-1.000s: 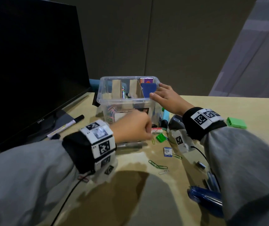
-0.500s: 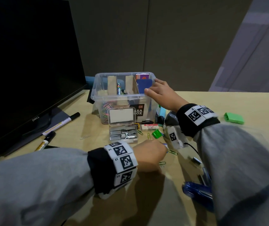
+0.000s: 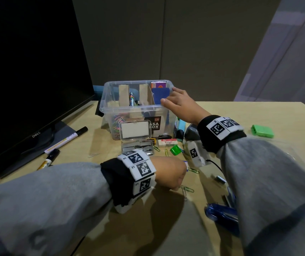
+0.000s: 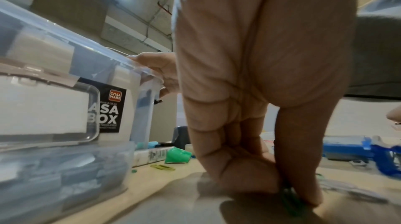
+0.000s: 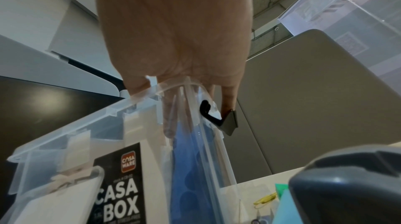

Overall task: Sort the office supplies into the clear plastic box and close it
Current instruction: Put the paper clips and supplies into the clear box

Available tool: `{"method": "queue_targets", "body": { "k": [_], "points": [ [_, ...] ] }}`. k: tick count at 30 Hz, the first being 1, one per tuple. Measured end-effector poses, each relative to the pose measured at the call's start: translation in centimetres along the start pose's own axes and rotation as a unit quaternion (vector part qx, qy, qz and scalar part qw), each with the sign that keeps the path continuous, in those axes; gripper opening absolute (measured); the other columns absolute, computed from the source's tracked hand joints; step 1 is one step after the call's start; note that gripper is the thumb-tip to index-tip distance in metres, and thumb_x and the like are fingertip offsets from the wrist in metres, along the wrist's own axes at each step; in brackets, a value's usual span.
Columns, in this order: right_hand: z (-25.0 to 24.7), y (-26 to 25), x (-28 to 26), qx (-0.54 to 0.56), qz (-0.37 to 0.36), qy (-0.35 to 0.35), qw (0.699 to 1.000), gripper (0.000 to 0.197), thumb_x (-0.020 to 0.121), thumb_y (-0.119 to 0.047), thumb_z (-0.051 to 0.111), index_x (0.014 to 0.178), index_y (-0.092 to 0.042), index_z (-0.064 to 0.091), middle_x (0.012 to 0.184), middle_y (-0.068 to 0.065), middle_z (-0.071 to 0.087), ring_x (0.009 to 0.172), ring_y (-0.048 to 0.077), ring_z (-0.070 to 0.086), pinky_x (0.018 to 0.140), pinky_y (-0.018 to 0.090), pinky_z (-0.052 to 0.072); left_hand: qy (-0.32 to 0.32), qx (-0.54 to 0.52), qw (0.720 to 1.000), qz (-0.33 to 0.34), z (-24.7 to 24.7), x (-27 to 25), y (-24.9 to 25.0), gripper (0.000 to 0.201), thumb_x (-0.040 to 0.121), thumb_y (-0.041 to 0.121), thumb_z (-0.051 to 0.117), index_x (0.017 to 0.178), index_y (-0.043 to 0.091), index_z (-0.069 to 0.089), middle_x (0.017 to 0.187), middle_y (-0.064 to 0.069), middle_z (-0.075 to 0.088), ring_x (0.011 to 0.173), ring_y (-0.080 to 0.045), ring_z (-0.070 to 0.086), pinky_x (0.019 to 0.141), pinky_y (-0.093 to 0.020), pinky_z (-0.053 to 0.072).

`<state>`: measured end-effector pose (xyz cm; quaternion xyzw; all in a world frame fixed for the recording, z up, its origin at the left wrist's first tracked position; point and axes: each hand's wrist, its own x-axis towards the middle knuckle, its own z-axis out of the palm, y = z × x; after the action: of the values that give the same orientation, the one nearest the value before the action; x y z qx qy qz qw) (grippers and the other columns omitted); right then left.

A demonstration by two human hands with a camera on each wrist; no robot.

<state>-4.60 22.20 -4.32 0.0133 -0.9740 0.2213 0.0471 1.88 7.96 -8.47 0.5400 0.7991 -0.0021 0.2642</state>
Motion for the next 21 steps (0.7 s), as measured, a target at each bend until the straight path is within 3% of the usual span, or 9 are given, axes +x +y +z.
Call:
{"method": "queue_targets", "body": {
  "k": [4,7,10,12,14,16,18,21],
  "points": [
    [0.0,0.2,0.2,0.000,0.001,-0.001,1.000,0.047,0.103,-0.043,0.032,0.118,-0.015,0.066,0.147,0.004,0.043,0.148,0.022,0.008,0.115,0.043,0.016,0.008,0.041,0.999,-0.009,0.7,-0.1,-0.1,0.017,0.098,0.010,0.047,0.100,0.002,0.062,0.088,-0.008,0.056,0.080,-0.022,0.054,0.072,-0.031,0.047],
    [0.0,0.2,0.1,-0.001,0.000,-0.003,1.000,0.047,0.104,-0.043,0.032,0.118,-0.015,0.067,0.146,0.005,0.044,0.148,0.022,0.009,0.115,0.043,0.017,0.036,0.009,0.999,-0.016,0.1,-0.4,-1.0,0.016,0.096,0.009,0.052,0.095,0.000,0.064,0.085,-0.008,0.059,0.081,-0.025,0.060,0.076,-0.039,0.053],
    [-0.1,0.2,0.1,-0.003,-0.007,0.001,1.000,0.047,0.104,-0.042,0.032,0.117,-0.013,0.068,0.144,0.005,0.046,0.147,0.021,0.011,0.115,0.041,0.017,0.110,-0.039,0.993,-0.010,-1.5,-1.2,-1.9,0.011,0.093,0.010,0.058,0.091,0.004,0.067,0.084,-0.003,0.066,0.080,-0.018,0.063,0.073,-0.033,0.053],
    [-0.2,0.3,0.1,-0.005,-0.014,0.004,1.000,0.047,0.104,-0.042,0.032,0.116,-0.013,0.068,0.143,0.005,0.048,0.147,0.020,0.012,0.114,0.039,0.017,0.194,-0.060,0.979,-0.020,-2.9,-2.3,-2.5,0.006,0.092,0.012,0.060,0.093,0.009,0.065,0.087,0.000,0.066,0.082,-0.014,0.063,0.077,-0.031,0.054],
    [-0.2,0.4,0.1,-0.004,-0.017,0.000,1.000,0.048,0.104,-0.042,0.032,0.114,-0.013,0.069,0.141,0.006,0.050,0.146,0.019,0.013,0.114,0.036,0.016,0.293,-0.099,0.950,-0.044,-4.5,-3.6,-3.6,0.008,0.092,0.015,0.062,0.099,0.014,0.060,0.086,0.004,0.062,0.081,-0.013,0.062,0.077,-0.031,0.054],
    [-0.3,0.3,0.1,-0.002,-0.014,-0.006,1.000,0.048,0.103,-0.043,0.031,0.116,-0.015,0.068,0.144,0.004,0.048,0.147,0.018,0.011,0.114,0.037,0.015,0.407,-0.133,0.901,-0.071,-6.1,-4.8,-5.1,0.013,0.091,0.016,0.064,0.101,0.019,0.056,0.082,0.004,0.061,0.074,-0.010,0.062,0.069,-0.028,0.054],
    [-0.5,0.1,-0.1,-0.003,-0.011,-0.014,1.000,0.047,0.104,-0.042,0.031,0.121,-0.016,0.066,0.147,0.003,0.045,0.147,0.018,0.009,0.115,0.039,0.014,0.498,-0.139,0.849,-0.110,-7.2,-5.6,-7.4,0.012,0.091,0.016,0.064,0.098,0.020,0.055,0.080,0.003,0.060,0.071,-0.006,0.059,0.061,-0.018,0.047],
    [-0.7,-0.1,-0.3,-0.007,-0.009,-0.021,1.000,0.047,0.104,-0.041,0.030,0.124,-0.015,0.064,0.148,0.003,0.043,0.147,0.018,0.009,0.115,0.039,0.014,0.549,-0.109,0.807,-0.187,-7.8,-5.9,-10.7,0.007,0.091,0.014,0.065,0.092,0.019,0.060,0.088,0.000,0.062,0.078,-0.011,0.059,0.065,-0.020,0.043]
  ]
}}
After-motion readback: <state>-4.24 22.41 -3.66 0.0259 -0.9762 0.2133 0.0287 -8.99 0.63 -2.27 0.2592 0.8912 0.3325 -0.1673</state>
